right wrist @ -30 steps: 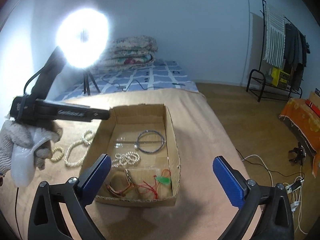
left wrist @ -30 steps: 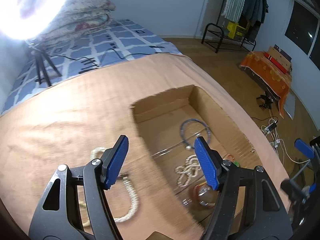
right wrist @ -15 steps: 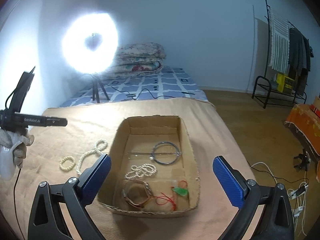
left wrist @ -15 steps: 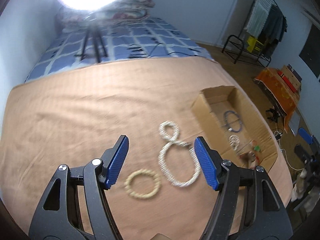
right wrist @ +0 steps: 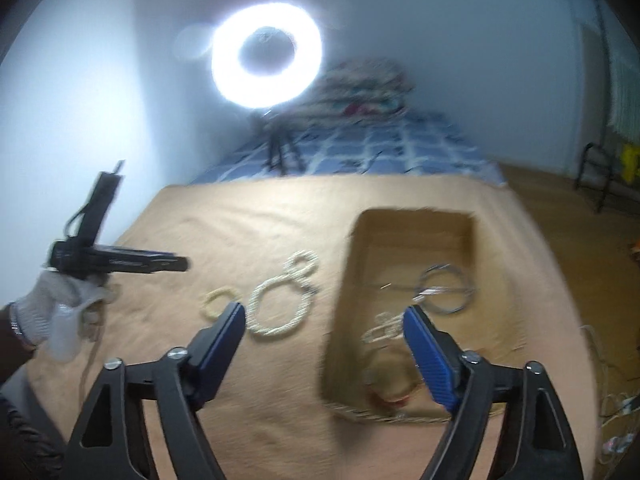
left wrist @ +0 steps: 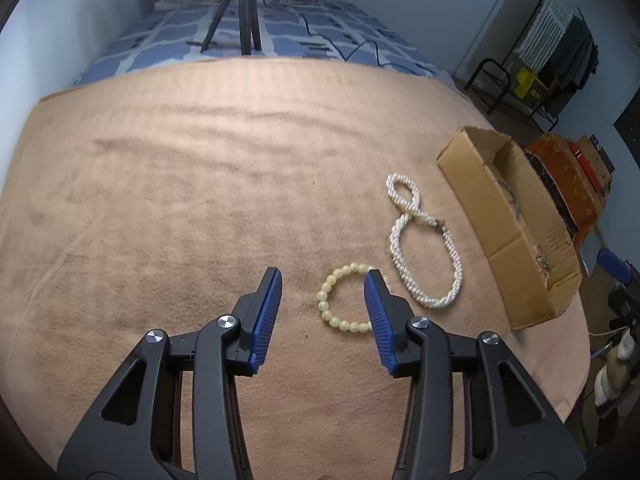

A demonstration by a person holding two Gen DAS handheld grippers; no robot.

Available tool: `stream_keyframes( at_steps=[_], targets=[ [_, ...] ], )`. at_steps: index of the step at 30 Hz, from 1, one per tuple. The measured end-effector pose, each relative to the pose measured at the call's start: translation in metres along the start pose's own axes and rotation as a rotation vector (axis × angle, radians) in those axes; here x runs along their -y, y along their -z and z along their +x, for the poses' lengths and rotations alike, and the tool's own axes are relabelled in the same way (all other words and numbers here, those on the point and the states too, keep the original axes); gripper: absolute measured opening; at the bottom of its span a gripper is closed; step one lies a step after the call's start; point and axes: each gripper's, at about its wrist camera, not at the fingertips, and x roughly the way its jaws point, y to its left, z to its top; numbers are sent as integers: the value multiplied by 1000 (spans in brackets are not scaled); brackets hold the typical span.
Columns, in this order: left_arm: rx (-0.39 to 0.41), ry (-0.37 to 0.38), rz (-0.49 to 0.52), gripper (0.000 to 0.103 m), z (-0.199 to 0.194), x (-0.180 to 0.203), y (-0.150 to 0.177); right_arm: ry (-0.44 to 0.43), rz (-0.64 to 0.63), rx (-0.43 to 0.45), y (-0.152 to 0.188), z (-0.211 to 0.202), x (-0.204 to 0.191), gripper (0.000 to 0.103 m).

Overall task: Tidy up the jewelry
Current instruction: 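Move the left tool to the jade bracelet while the right tool reaches the pearl necklace, then close the left tool on the jade bracelet while the right tool grips the pearl necklace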

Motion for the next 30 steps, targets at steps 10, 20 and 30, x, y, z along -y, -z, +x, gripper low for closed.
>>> stream_keyframes(
  at_steps=[10,20,30],
  targets=[
    [-60,10,34,37,28,0,7,-136,84,-209,12,52,-46,58],
    [-87,21,50,37,46,-6,11,-39,303,-301,27,107,-47,54],
    [-83,25,102,37,55,2,11,110,496,-244,24,129,-35,48]
  ],
)
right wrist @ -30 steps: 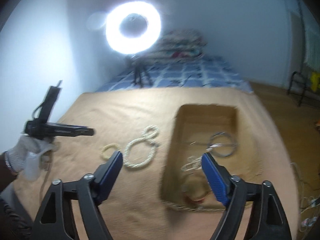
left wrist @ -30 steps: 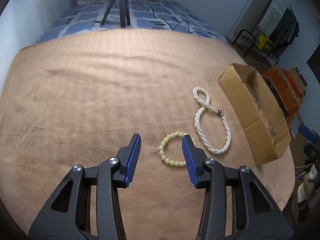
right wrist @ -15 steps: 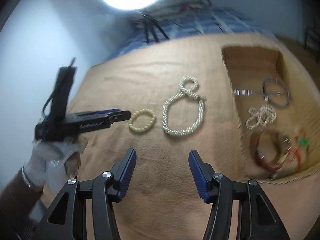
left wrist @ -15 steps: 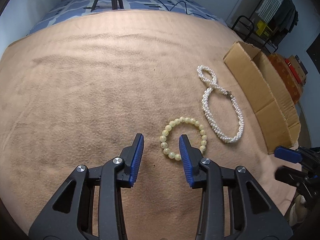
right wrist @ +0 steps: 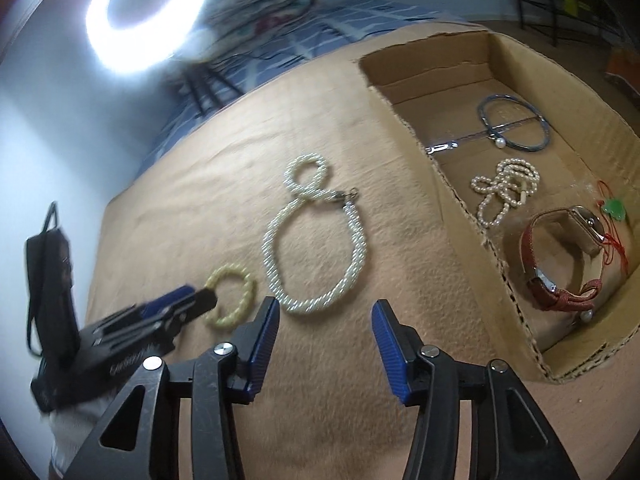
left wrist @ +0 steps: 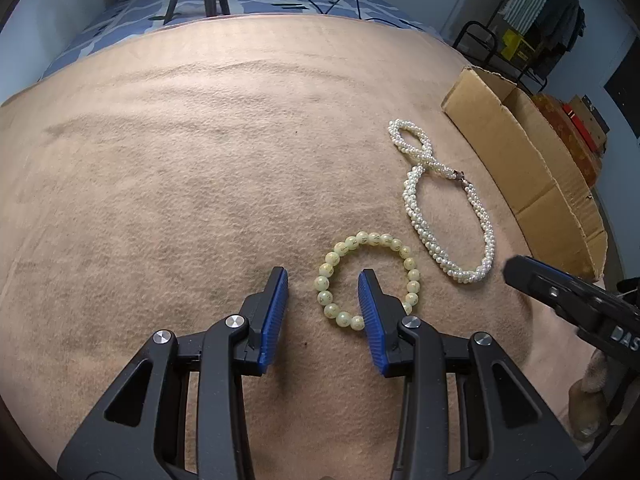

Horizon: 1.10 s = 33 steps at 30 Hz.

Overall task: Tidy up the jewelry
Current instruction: 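Close the left tool on the jade bracelet while the right tool grips the pearl necklace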

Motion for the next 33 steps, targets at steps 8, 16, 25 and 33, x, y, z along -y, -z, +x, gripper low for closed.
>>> stream_keyframes(
  at_steps=[8,16,25,33],
  targets=[
    [18,-64,70,30,9,10,0,100,-10,22,-1,22,-6,40],
    [46,-117,96,8,11,10,1,151,-76,40,-3,34,-19,23],
    [61,-138,87,5,-2,6,8,108,-147,33,8,25,-19,6],
    [91,-139,45,5,-32,-4,11,29,-201,35,27,0,-22,5]
  ],
)
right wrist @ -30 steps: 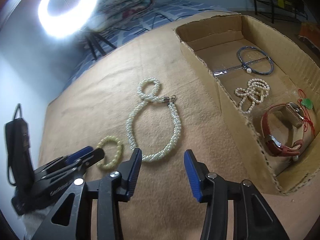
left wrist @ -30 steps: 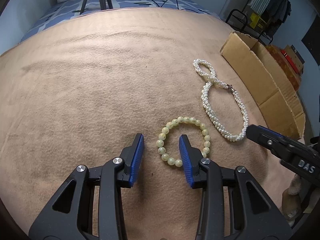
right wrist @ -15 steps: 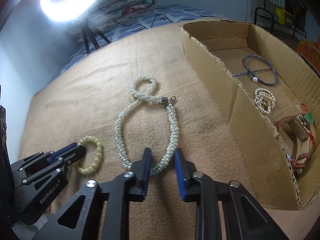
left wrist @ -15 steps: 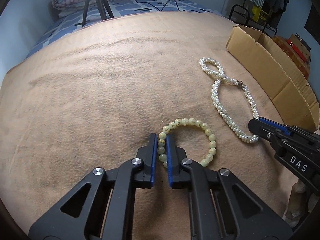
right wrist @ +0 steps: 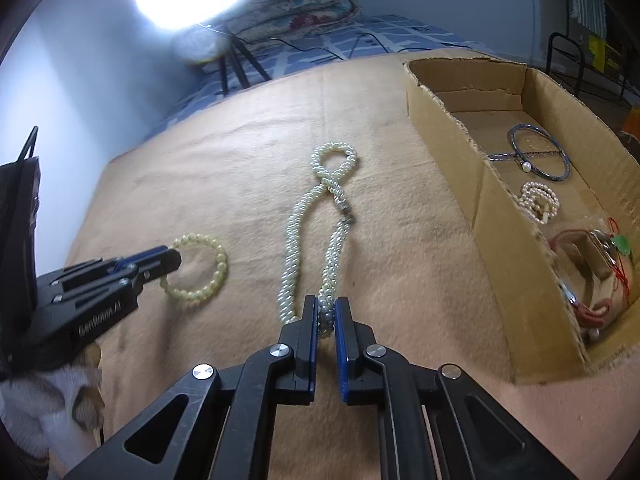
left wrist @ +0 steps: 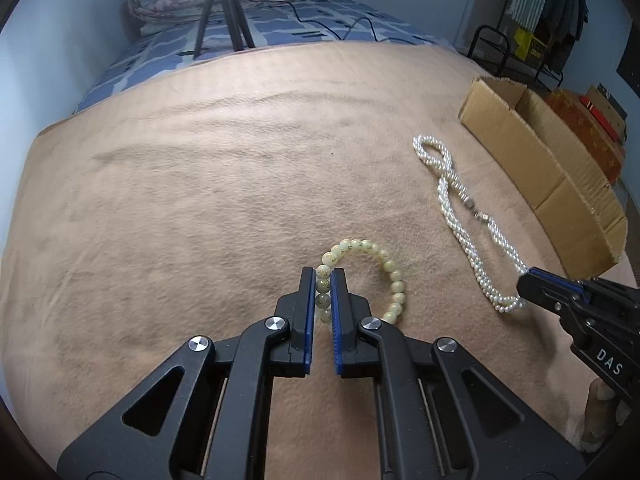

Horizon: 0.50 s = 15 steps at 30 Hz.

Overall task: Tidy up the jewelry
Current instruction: 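Close the left tool on the jade bracelet while the right tool grips the pearl necklace, then carry the bracelet in the left tool while the right tool carries the necklace into the box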

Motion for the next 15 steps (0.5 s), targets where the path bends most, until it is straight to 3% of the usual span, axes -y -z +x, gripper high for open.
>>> stream_keyframes(
  at_steps=[15],
  targets=[
    [66,13,13,5,-57,22,5,-85,-77,79,2,-75,-1,5]
  ],
)
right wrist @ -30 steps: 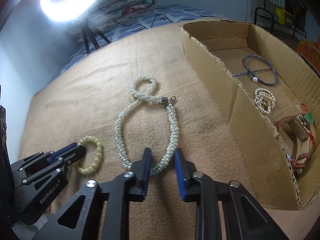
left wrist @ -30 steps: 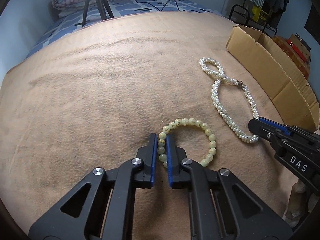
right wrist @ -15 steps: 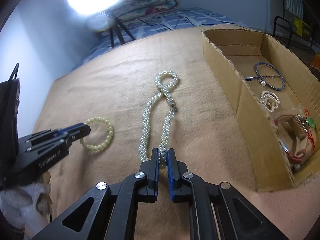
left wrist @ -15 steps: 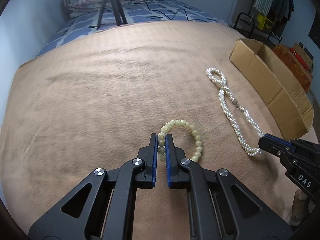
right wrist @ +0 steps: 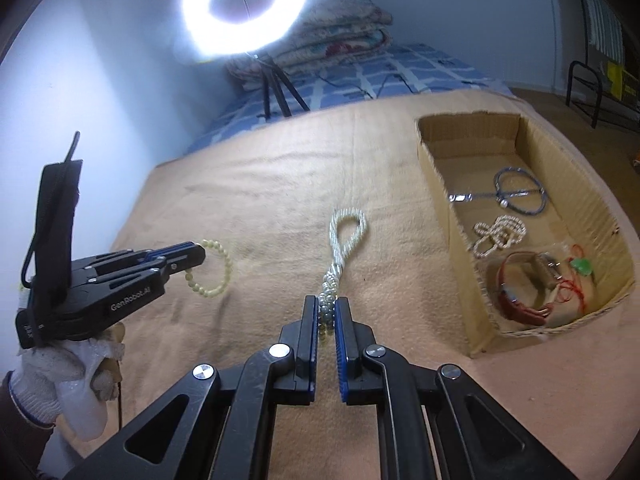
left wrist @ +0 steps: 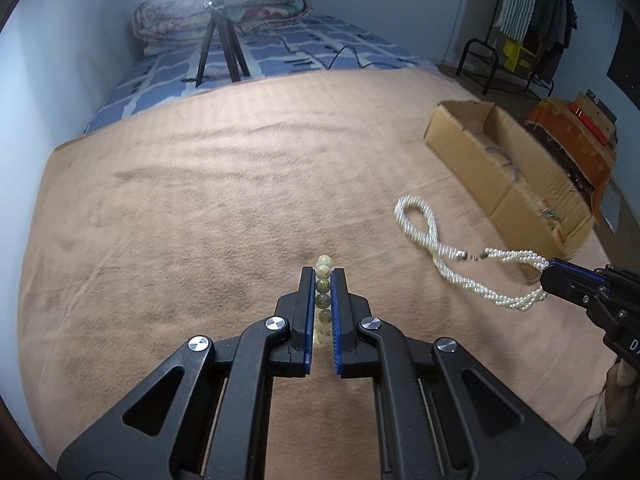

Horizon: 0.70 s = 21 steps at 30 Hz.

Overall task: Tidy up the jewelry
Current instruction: 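Carry the bracelet in the left tool while the right tool carries the necklace into the box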

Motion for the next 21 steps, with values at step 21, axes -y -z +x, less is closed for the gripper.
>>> stream_keyframes(
  at_steps=[21],
  targets=[
    [110,118,28,5,-51,61,-32,-62,-55,170,-29,-131,35,5]
  ],
)
